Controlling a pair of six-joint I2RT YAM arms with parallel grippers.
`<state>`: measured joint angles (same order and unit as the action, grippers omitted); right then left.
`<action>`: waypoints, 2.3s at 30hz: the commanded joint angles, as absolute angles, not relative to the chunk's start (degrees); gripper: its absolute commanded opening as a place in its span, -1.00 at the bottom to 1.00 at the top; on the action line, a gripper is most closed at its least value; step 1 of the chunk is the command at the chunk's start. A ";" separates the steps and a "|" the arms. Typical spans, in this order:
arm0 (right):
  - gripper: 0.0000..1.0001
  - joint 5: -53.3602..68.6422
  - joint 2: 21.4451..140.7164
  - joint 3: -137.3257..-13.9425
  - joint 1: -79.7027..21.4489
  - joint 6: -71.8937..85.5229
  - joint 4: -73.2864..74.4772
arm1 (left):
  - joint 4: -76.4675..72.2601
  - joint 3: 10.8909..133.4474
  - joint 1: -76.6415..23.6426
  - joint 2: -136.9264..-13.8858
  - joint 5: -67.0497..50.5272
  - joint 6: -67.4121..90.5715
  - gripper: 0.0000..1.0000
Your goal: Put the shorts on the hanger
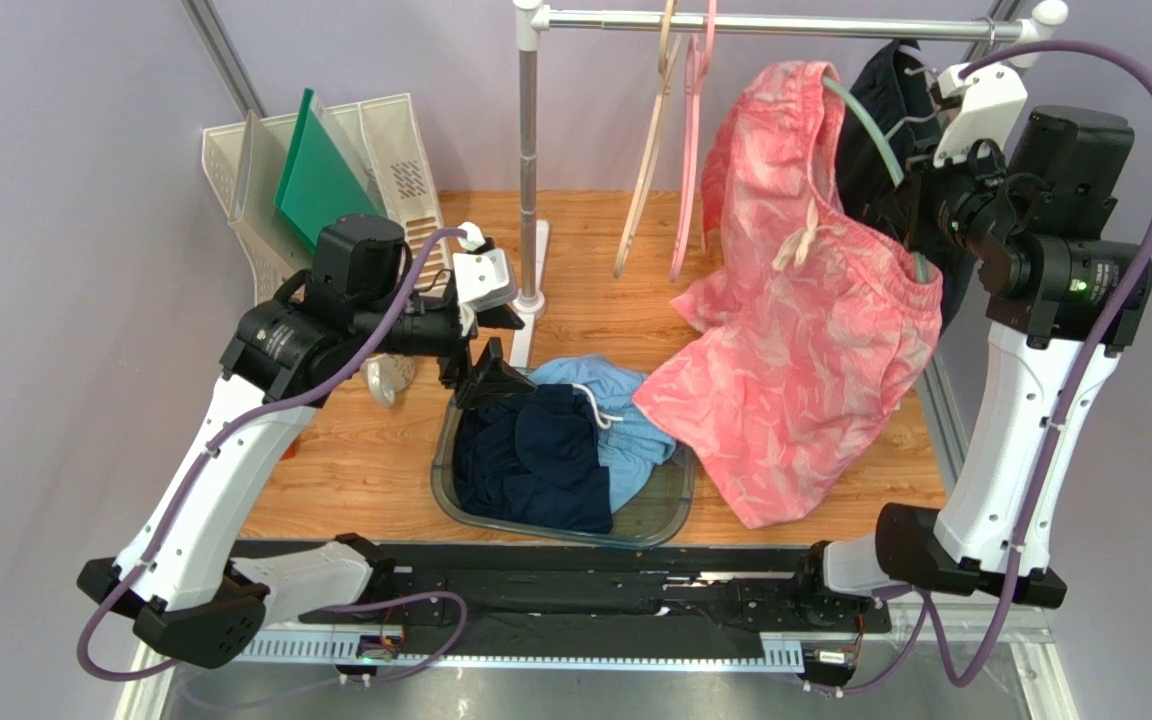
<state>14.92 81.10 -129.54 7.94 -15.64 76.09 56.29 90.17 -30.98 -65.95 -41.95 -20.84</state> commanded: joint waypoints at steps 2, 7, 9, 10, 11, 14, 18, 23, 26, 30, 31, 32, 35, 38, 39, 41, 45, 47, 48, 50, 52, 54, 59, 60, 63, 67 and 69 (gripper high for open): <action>-1.00 16.26 84.71 -134.64 9.14 -13.71 62.50 | 55.46 89.47 -30.85 -64.69 -40.96 -20.65 0.70; -1.00 15.21 88.85 -138.86 9.23 -13.18 59.33 | 55.02 88.42 -30.76 -64.51 -40.78 -20.74 0.70; -1.00 14.68 91.21 -139.74 9.32 -13.27 58.01 | 54.76 87.98 -30.94 -64.42 -40.61 -20.74 0.71; -1.00 14.59 91.93 -140.27 9.23 -13.18 57.49 | 54.58 87.72 -30.76 -64.51 -40.52 -20.83 0.71; -1.00 14.68 92.54 -140.45 9.23 -13.18 56.52 | 54.49 87.37 -30.76 -64.51 -40.60 -20.74 0.71; -1.00 15.11 94.48 -140.89 9.05 -12.48 54.33 | 54.58 87.01 -30.76 -64.69 -40.17 -20.65 0.71; -1.00 15.64 95.89 -140.36 8.70 -12.30 54.14 | 55.19 86.31 -30.50 -64.60 -39.64 -19.95 0.73; -1.00 15.82 95.10 -135.10 8.61 -13.01 54.40 | 55.37 85.96 -26.47 -66.43 -43.05 -14.79 0.99; -1.00 16.35 94.14 -133.42 8.61 -13.01 54.23 | 55.98 86.74 -22.16 -68.55 -47.19 -11.44 0.99; -0.71 16.79 92.11 -129.83 8.53 -13.36 54.32 | 55.38 87.36 -18.46 -69.79 -48.78 -7.31 0.99; -0.57 17.05 91.67 -128.94 8.61 -13.45 54.23 | 55.11 87.28 -17.67 -69.79 -48.00 -6.69 0.99; -0.26 17.05 91.06 -128.33 8.53 -13.36 54.23 | 54.67 87.28 -17.32 -69.70 -46.94 -5.72 0.99; 0.20 17.23 88.43 -126.74 8.61 -12.92 54.14 | 55.37 87.45 -15.39 -69.52 -45.53 -3.78 0.99; 0.51 17.05 85.70 -126.91 8.61 -12.39 53.96 | 56.07 87.71 -12.58 -68.91 -44.56 -3.08 0.99; 0.57 16.88 84.30 -127.18 8.61 -12.39 53.96 | 56.42 88.06 -11.70 -68.56 -44.82 -3.25 0.99; 0.70 16.53 82.80 -127.71 8.61 -12.30 54.05 | 58.87 90.34 -10.12 -68.64 -45.09 -4.65 0.99; 0.77 18.27 78.85 -126.66 8.53 -12.74 56.94 | 65.38 97.55 -9.76 -71.01 -36.50 -8.52 0.99; 0.79 21.35 75.60 -123.25 8.53 -12.57 58.44 | 67.31 99.49 -9.76 -71.19 -34.20 -9.58 0.99; 0.79 22.75 74.11 -121.40 8.53 -12.48 59.93 | 67.50 99.41 -9.76 -70.67 -32.71 -9.67 0.99; 0.78 28.37 69.64 -113.87 8.53 -11.96 61.08 | 67.50 97.65 -9.75 -69.88 -31.91 -10.02 0.99; 0.78 33.19 66.46 -107.88 8.53 -11.78 62.05 | 67.50 95.12 -9.76 -68.82 -30.51 -10.11 0.99; 0.78 35.50 61.71 -99.37 8.53 -11.43 62.75 | 67.67 93.09 -9.76 -67.68 -28.75 -10.46 0.99; 0.79 40.95 53.71 -85.71 8.53 -12.22 64.77 | 65.66 83.77 -9.76 -62.76 -26.11 -11.16 0.99; 0.79 41.39 51.61 -83.95 8.53 -12.65 65.30 | 65.13 82.45 -9.76 -60.93 -25.15 -11.42 0.99; 0.79 41.84 48.96 -78.06 8.53 -13.36 65.83 | 63.99 77.62 -9.76 -57.67 -24.08 -11.51 0.99; 0.79 41.66 45.44 -72.00 8.53 -13.97 65.83 | 62.67 72.96 -9.76 -54.23 -21.72 -10.90 0.99; 0.79 41.84 45.00 -71.11 8.53 -13.71 65.39 | 62.58 71.81 -9.75 -53.36 -18.57 -10.99 0.99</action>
<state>39.68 47.00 -72.69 8.64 -13.17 66.85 65.30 73.36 -10.02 -55.46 -23.73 -10.35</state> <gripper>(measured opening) 0.892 0.993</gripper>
